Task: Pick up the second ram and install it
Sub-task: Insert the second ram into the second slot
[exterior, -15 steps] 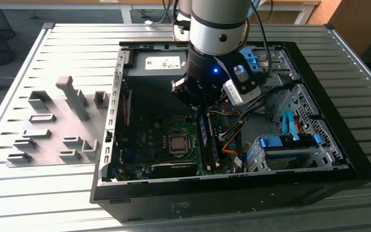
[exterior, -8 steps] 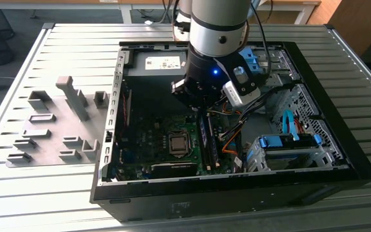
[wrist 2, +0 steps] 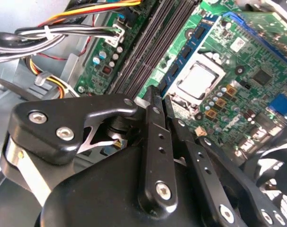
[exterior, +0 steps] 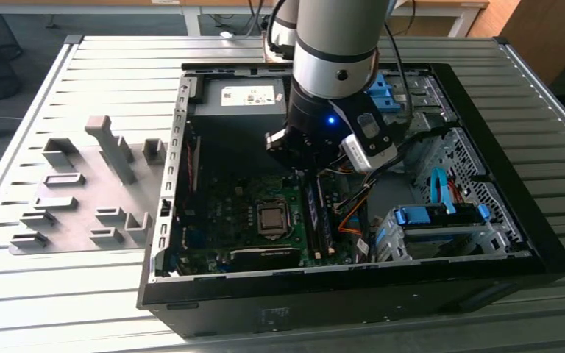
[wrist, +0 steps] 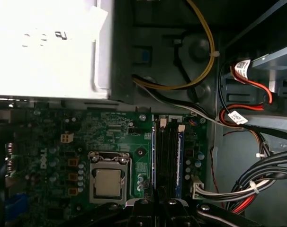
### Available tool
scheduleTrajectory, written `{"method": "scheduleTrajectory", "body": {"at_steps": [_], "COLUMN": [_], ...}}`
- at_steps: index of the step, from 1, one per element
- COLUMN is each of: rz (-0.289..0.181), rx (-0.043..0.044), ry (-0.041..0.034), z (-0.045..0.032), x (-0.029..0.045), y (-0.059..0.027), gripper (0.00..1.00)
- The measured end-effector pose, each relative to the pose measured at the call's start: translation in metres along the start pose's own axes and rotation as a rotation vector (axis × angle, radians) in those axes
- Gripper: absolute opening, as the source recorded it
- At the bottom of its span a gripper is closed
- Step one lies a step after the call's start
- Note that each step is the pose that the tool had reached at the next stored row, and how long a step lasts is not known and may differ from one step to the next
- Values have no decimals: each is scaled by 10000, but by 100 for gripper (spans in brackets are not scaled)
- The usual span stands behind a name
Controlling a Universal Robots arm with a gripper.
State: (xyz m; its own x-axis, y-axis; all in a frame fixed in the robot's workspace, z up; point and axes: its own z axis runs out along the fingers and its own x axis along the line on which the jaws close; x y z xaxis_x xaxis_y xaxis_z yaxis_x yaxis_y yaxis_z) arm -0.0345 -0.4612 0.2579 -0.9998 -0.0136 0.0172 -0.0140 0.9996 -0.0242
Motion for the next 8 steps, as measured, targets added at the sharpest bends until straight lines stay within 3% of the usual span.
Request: {"method": "scheduleTrajectory", "body": {"at_steps": [8], "rz": [138], "rx": [-4], "ry": [3], "z": [39], "x": [-2], "y": [-25], "gripper": [14]}}
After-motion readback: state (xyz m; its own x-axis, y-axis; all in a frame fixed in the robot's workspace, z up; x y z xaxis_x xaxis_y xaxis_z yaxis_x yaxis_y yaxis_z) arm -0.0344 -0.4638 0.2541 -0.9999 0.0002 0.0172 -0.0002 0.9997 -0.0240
